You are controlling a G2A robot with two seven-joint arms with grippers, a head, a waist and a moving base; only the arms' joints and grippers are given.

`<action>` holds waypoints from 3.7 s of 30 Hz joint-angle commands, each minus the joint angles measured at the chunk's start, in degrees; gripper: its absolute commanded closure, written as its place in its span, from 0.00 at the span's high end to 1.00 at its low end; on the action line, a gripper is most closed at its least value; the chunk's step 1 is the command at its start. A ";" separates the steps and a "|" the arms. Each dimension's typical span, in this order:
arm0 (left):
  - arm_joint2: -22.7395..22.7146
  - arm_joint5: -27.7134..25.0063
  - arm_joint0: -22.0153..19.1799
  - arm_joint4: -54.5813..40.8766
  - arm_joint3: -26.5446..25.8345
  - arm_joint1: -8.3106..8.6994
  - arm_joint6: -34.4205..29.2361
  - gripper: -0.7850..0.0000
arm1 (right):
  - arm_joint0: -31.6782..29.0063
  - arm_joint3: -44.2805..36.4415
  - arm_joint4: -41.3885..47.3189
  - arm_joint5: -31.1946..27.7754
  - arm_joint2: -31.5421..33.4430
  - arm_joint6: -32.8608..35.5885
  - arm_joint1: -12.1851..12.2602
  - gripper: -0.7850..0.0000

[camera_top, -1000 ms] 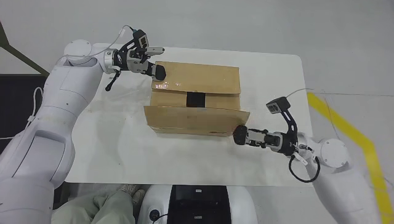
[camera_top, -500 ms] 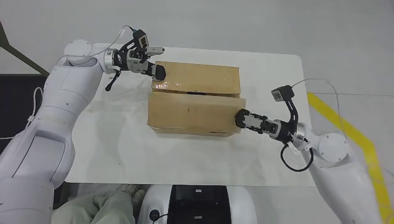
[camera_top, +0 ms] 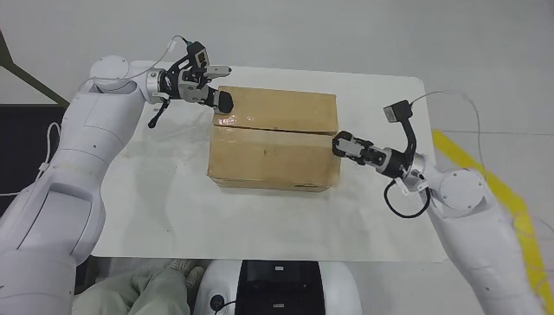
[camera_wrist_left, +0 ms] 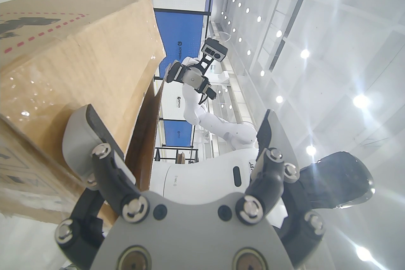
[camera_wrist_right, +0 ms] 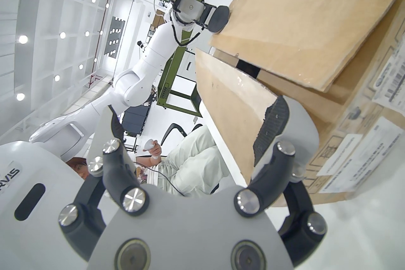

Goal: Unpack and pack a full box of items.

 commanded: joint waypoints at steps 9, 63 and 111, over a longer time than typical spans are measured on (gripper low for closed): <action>0.00 0.00 0.00 0.00 0.00 0.00 0.00 1.00 | 4.37 3.86 -0.14 0.37 -2.38 -1.25 -0.65 1.00; -9.25 0.09 7.42 -0.15 -11.51 3.62 7.73 1.00 | 11.69 12.06 4.56 15.69 -5.49 2.24 -1.59 1.00; -39.18 3.40 54.81 3.59 -58.77 9.89 47.72 1.00 | 11.69 12.06 4.56 15.69 -5.49 2.24 -1.59 1.00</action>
